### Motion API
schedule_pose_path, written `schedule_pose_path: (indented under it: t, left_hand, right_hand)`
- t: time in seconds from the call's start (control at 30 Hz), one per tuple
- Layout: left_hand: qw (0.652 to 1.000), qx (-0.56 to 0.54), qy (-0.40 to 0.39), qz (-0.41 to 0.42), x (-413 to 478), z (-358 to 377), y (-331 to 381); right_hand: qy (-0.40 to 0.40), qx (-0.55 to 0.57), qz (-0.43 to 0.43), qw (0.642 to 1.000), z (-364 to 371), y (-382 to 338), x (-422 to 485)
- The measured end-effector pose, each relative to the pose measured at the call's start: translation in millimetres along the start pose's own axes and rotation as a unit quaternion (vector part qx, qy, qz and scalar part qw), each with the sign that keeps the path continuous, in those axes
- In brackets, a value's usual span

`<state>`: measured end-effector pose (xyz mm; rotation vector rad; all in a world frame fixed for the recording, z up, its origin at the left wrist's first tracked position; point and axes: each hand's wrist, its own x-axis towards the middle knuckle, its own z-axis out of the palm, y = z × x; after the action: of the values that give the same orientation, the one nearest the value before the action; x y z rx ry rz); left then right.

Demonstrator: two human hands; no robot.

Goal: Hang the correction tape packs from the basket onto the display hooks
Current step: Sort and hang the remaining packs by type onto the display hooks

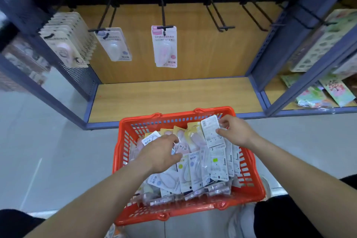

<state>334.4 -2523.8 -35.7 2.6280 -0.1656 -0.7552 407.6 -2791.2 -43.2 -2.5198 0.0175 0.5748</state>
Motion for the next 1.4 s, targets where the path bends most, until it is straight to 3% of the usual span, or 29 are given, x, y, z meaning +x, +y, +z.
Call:
schedule_pose_path:
  t: [0.2, 0.33, 0.43, 0.6, 0.7, 0.83, 1.1, 1.23, 1.4]
  left_hand:
    - [0.99, -0.124, 0.025, -0.054, 32, 38, 17]
    - [0.964, -0.234, 0.085, -0.095, 75, 55, 25]
    - [0.933, -0.327, 0.076, -0.126, 103, 70, 26]
    - [0.917, -0.359, 0.095, -0.144, 130, 87, 25]
    - [0.915, -0.37, 0.076, -0.139, 138, 89, 24]
    - [0.893, -0.421, 0.086, -0.136, 135, 88, 21]
    - [0.845, -0.495, 0.158, -0.126, 107, 74, 2]
    - [0.816, -0.541, 0.132, -0.153, 92, 67, -7]
    - [0.778, -0.579, 0.124, -0.21, 81, 61, -16]
  right_hand:
    - [0.021, 0.031, -0.003, 0.999, 25, 19, -3]
    - [0.029, 0.106, -0.026, 0.994, 45, 24, 13]
    - [0.065, 0.146, -0.027, 0.987, 55, 31, 27]
    - [0.076, 0.153, 0.011, 0.985, 71, 46, 47]
    - [0.062, 0.225, 0.003, 0.972, 81, 50, 51]
    - [0.023, 0.313, -0.004, 0.949, 86, 47, 51]
    - [-0.101, 0.323, 0.022, 0.941, 95, 24, 42]
    - [-0.091, 0.369, 0.007, 0.925, 102, 7, 42]
    - [-0.046, 0.303, -0.031, 0.951, 113, -19, 41]
